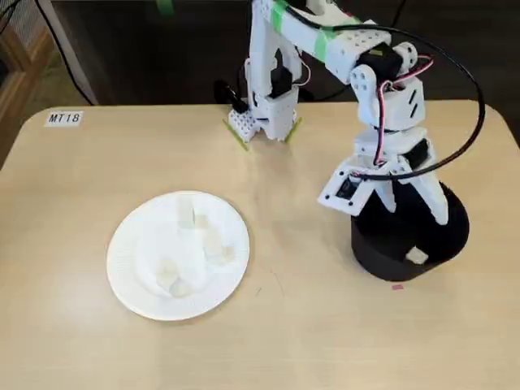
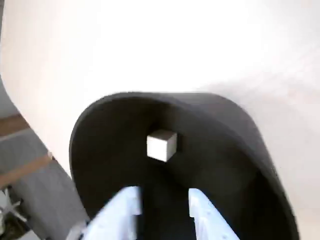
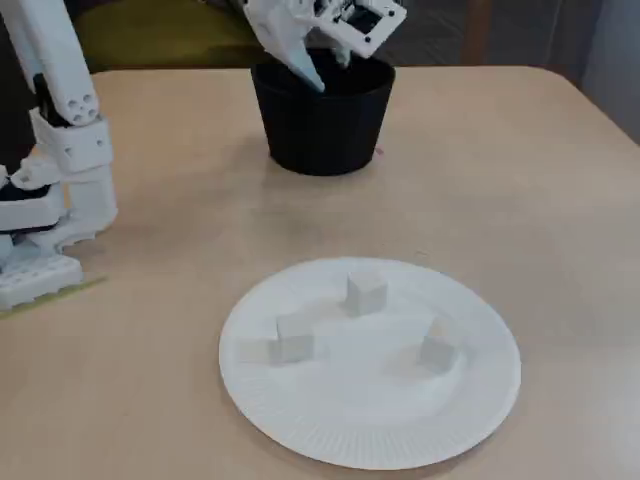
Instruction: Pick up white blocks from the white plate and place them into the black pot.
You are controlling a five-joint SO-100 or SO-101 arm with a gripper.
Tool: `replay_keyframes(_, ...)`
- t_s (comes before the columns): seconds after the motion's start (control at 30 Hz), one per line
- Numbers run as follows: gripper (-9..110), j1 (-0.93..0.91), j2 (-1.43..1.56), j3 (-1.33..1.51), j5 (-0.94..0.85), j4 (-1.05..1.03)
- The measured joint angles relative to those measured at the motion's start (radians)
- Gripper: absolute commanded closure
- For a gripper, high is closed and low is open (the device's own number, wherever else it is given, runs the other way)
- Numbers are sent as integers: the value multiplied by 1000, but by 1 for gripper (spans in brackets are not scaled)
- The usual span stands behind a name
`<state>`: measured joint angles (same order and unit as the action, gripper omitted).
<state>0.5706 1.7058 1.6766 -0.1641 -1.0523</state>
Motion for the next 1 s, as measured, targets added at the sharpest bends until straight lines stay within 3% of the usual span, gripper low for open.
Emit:
replay_keyframes(0.3, 104, -307, 83, -160, -9, -247)
replay_keyframes(0.53, 104, -637, 72, -183, 97, -408)
replay_keyframes(0.93, 104, -933, -308, -480, 169, -589)
replay_keyframes(0.97, 101, -943, -324, -489, 170, -589)
replay_keyframes(1.0, 88, -948, -336, -500, 170, -589)
